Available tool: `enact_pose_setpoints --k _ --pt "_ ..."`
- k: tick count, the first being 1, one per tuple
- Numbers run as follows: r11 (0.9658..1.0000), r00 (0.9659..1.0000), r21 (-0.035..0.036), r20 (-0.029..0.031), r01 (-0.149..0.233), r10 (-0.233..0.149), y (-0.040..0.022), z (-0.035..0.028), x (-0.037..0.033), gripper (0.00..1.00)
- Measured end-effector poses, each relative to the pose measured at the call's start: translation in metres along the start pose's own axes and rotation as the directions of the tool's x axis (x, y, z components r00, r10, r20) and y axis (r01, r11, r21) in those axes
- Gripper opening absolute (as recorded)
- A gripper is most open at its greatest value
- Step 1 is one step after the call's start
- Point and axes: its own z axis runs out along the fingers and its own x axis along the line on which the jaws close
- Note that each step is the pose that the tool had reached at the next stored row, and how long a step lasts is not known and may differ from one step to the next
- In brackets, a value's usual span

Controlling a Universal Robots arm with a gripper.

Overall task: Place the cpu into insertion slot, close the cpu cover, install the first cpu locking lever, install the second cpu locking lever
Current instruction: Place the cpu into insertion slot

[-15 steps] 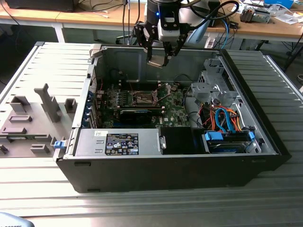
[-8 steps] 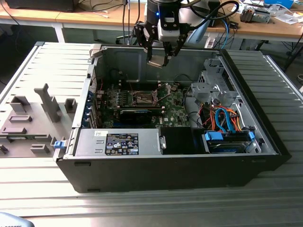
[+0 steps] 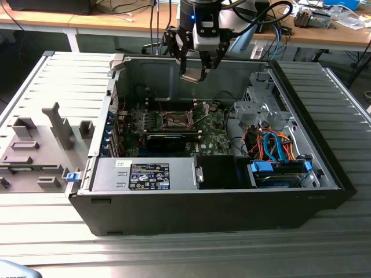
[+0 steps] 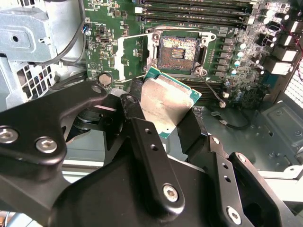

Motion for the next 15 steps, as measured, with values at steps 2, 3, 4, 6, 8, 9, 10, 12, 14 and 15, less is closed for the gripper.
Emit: enact_pose_setpoints --k 2,3,4,6,8,9,10,12,14,15 --pt "1.0000 1.0000 0.0000 0.0001 -0.001 0.001 0.0000 0.0000 0.0000 0.55" --pt "1.0000 1.0000 0.0000 0.0002 -0.002 0.002 0.0000 0.0000 0.0000 0.55" --pt "1.0000 1.0000 -0.0001 0.0002 -0.002 0.002 0.0000 0.0001 0.0000 0.55" --pt "1.0000 1.0000 -0.0001 0.0002 -0.003 0.003 0.0000 0.0001 0.0000 0.55" --pt "1.0000 1.0000 -0.0001 0.0003 -0.004 0.004 0.0000 0.0001 0.0000 0.55" --pt "1.0000 1.0000 -0.0001 0.0003 -0.005 0.005 0.0000 0.0001 0.0000 0.55" --pt "1.0000 1.0000 -0.0001 0.0004 -0.005 0.005 0.0000 0.0001 0.0000 0.55" --pt "1.0000 1.0000 -0.0001 0.0005 -0.006 0.006 0.0000 0.0001 0.0000 0.55" --pt "1.0000 1.0000 -0.0001 0.0005 -0.007 0.007 0.0000 0.0002 0.0000 0.55" --pt "1.0000 1.0000 -0.0001 0.0006 -0.008 0.008 0.0000 0.0002 0.0000 0.55"
